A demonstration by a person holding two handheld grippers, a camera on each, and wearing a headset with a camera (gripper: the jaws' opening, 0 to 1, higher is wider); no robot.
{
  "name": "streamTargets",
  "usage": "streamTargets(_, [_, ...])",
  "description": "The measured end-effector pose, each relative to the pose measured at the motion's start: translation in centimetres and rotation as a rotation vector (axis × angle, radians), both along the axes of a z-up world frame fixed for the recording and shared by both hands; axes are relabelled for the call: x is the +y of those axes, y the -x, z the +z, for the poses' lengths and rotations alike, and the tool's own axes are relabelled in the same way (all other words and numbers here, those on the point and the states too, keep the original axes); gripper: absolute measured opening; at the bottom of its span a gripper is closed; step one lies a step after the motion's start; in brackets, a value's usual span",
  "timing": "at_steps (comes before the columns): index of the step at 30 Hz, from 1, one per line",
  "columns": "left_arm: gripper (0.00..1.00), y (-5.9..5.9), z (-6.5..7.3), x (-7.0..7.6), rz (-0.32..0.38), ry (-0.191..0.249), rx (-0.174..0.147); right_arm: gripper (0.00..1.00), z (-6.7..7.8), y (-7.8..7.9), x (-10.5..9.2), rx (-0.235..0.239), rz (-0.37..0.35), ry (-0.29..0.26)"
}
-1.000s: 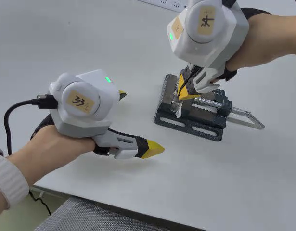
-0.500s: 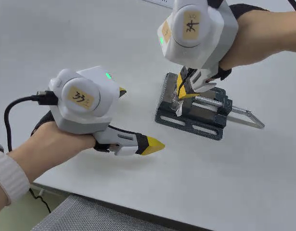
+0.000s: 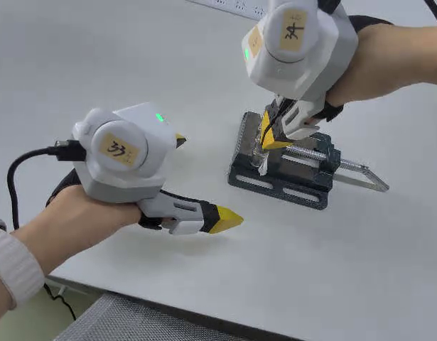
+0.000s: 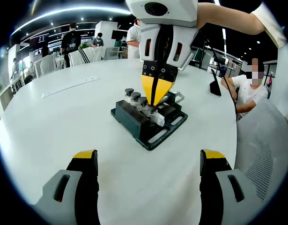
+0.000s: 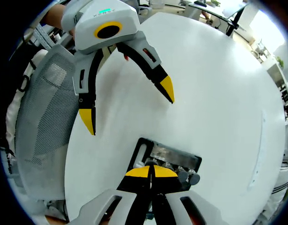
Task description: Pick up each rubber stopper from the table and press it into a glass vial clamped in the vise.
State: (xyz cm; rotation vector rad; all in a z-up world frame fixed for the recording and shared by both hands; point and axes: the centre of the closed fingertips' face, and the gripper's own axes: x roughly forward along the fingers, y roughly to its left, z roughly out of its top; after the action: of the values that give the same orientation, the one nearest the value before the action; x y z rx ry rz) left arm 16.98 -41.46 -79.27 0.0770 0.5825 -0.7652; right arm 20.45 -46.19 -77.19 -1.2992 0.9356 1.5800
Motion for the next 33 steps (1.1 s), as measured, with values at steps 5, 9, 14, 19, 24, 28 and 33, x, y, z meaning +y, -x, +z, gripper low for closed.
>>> streamTargets(5, [0.89, -0.1, 0.5, 0.0, -0.005, -0.003, -0.007, 0.00, 0.2, 0.2, 0.0, 0.001, 0.017, -0.010])
streamTargets(9, [0.89, -0.3, 0.8, 0.2, -0.002, -0.003, -0.015, 0.00, 0.2, 0.0, -0.1, 0.001, 0.008, -0.028])
streamTargets(14, [0.89, -0.4, 1.4, 0.2, -0.003, -0.004, -0.025, 0.00, 0.2, 0.0, 0.0, -0.004, 0.024, -0.057])
streamTargets(19, [0.89, -0.5, 1.8, 0.3, -0.005, -0.009, -0.033, 0.03, 0.5, 0.2, 0.0, 0.015, -0.018, -0.112])
streamTargets(24, [0.91, -0.6, 1.9, 0.2, -0.002, 0.002, -0.042, 0.16, 1.4, 0.6, -0.3, 0.048, -0.122, -0.231])
streamTargets(28, [0.91, -0.7, 2.1, 0.1, -0.004, 0.008, -0.049, 0.27, 1.4, 0.6, -1.5, 0.044, -0.186, -0.305])
streamTargets(33, [0.93, -0.8, 2.6, -0.1, -0.007, 0.017, -0.057, 0.58, 1.7, 0.3, -2.8, 0.021, -0.292, -0.420])
